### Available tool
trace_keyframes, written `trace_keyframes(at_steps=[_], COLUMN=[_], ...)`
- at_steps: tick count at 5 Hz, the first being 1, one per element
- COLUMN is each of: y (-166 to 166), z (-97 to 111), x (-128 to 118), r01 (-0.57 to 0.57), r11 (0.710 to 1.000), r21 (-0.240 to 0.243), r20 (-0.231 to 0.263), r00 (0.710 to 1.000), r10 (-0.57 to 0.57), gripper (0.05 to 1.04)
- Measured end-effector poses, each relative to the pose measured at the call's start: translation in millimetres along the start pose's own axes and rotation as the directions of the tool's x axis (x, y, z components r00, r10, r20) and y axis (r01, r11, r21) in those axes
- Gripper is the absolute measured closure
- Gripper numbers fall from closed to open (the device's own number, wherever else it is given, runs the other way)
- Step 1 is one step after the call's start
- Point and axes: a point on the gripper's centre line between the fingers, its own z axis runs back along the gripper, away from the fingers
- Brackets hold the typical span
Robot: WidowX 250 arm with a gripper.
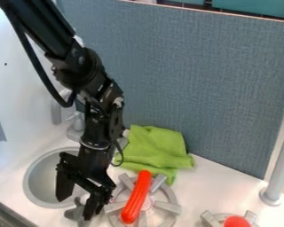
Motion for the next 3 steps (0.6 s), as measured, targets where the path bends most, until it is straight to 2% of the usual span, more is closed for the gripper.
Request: trace_keyframes(at_steps=[1,2,3], y=[-2,6,22], z=[-6,-6,-2], x=[-2,-6,-6], r01=[0.007,0.021,-0.009], r11=[1.0,0.999,0.998], r21=[-0.006,-0.05,-0.065], r20=[-0.015,0.072,0.184], r00=[1.0,0.997,0.983], r10=[-0.007,-0.017,0.021], gripper=[0.083,0.083,0.083])
